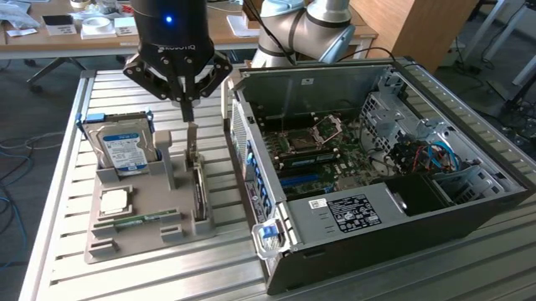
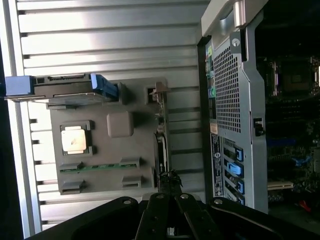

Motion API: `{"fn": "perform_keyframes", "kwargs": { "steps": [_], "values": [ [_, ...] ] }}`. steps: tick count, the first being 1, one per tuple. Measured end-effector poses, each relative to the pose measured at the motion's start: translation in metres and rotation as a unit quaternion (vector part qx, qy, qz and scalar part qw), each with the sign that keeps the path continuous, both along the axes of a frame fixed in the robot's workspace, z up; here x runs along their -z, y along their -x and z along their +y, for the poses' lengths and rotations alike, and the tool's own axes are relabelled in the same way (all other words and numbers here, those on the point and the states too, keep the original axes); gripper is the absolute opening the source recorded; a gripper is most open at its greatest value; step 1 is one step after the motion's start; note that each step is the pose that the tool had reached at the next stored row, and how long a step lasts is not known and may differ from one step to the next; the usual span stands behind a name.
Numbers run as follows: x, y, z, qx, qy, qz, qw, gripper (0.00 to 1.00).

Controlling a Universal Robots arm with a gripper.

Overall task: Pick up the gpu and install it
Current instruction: 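Reach for the gpu, then pick up the gpu and move the gpu toward the slot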

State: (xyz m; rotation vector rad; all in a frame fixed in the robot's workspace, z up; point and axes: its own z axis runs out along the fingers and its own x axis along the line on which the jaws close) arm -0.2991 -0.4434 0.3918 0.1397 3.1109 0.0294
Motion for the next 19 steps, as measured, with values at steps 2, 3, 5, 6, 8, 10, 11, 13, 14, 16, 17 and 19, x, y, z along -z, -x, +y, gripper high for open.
{"fn": "perform_keyframes", "kwargs": {
  "steps": [2,3,5,6,8,10,11,13,14,16,17,19],
  "values": [
    [0.0000,0.0000,-0.0023,0.000,0.0004,0.0000,1.0000,0.11],
    [0.0000,0.0000,-0.0036,0.000,0.0006,0.0000,1.0000,0.11],
    [0.0000,0.0000,-0.0043,0.001,0.0008,0.0000,1.0000,0.11],
    [0.0000,0.0000,-0.0043,0.001,0.0008,0.0000,1.0000,0.11],
    [0.0000,0.0000,-0.0043,0.001,0.0008,0.0000,1.0000,0.11],
    [0.0000,0.0003,-0.0044,0.001,0.0008,0.0000,1.0000,0.11],
    [0.0000,0.0004,-0.0044,0.001,0.0008,0.0000,1.0000,0.11],
    [0.0000,0.0004,-0.0044,0.001,0.0009,0.0000,1.0000,0.11],
    [0.0000,0.0005,-0.0043,0.001,0.0008,0.0000,1.0000,0.11],
    [0.0000,0.0005,-0.0044,0.001,0.0008,0.0000,1.0000,0.11],
    [0.0000,0.0005,-0.0044,0.001,0.0008,0.0000,1.0000,0.11],
    [0.0000,0.0005,-0.0044,0.001,0.0008,0.0000,1.0000,0.11]
  ]
}}
